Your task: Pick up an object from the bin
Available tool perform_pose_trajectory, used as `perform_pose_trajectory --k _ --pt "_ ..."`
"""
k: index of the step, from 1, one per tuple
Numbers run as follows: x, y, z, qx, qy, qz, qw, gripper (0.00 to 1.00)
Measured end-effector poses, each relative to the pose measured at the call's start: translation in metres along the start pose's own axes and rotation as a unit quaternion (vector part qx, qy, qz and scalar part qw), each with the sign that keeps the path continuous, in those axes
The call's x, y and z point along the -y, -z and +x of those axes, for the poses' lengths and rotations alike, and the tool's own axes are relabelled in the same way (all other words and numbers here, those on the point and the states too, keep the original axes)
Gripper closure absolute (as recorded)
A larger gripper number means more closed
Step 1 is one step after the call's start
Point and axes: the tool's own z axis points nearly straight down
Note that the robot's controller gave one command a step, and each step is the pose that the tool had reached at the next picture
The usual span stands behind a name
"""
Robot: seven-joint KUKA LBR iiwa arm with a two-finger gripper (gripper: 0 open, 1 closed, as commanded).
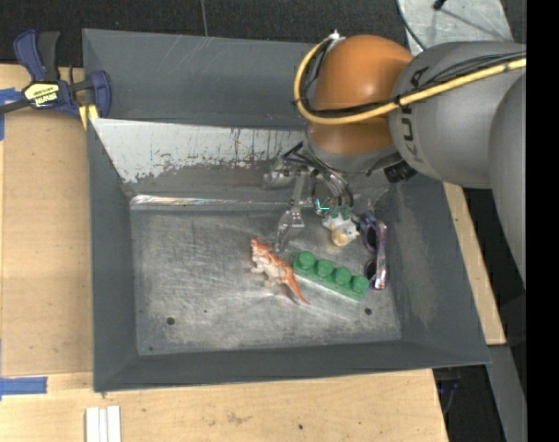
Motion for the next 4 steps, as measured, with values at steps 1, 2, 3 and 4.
perform_pose_trajectory --k 1,2,3,4 --pt "0.0 0.005 -0.002 0.0039 0.0 0.0 1.0 0.0" --pt "-0.013 -0.04 0.003 0.0081 -0.032 -0.001 0.9995 0.0" --pt "-0.016 -0.05 0.018 0.0199 -0.105 -0.006 0.9943 0.0" --pt "-0.036 -0.053 0.015 0.0194 -0.107 -0.006 0.9941 0.0"
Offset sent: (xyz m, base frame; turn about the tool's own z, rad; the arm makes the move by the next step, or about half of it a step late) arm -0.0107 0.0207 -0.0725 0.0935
